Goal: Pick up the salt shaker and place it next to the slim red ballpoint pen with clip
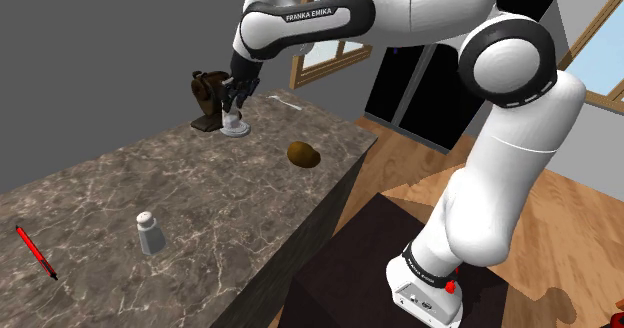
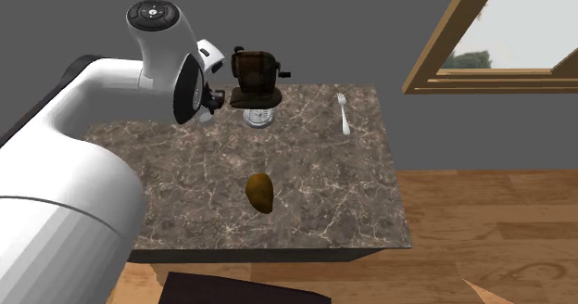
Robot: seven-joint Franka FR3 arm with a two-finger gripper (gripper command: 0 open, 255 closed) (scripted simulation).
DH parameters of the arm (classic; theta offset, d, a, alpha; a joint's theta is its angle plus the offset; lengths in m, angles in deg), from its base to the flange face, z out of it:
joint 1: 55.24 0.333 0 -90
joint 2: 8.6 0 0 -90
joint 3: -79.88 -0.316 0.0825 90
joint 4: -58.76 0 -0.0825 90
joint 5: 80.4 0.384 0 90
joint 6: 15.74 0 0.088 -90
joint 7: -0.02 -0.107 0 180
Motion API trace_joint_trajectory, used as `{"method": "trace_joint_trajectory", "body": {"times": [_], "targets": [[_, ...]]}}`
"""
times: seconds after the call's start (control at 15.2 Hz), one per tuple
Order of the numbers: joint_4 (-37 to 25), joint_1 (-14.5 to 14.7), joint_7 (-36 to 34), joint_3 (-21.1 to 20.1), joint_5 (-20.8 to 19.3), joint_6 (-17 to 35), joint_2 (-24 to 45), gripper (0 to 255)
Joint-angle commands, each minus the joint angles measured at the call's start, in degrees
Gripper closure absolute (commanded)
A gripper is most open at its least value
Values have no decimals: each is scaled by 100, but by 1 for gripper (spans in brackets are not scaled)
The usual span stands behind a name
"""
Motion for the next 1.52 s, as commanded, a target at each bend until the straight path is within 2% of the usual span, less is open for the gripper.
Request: {"method": "trace_joint_trajectory", "body": {"times": [0.0, 0.4, 0.79, 1.12, 1.45], "targets": [[-69, 157, -288, -93, -81, 91, 126, 255], [-524, 625, -1103, -312, -349, 175, 593, 255], [-1266, 1117, -1874, -456, -632, 113, 1232, 255], [-2153, 1547, -2453, -515, -850, -81, 1909, 255], [-3399, 1978, -2957, -536, -1036, -460, 2773, 255]]}}
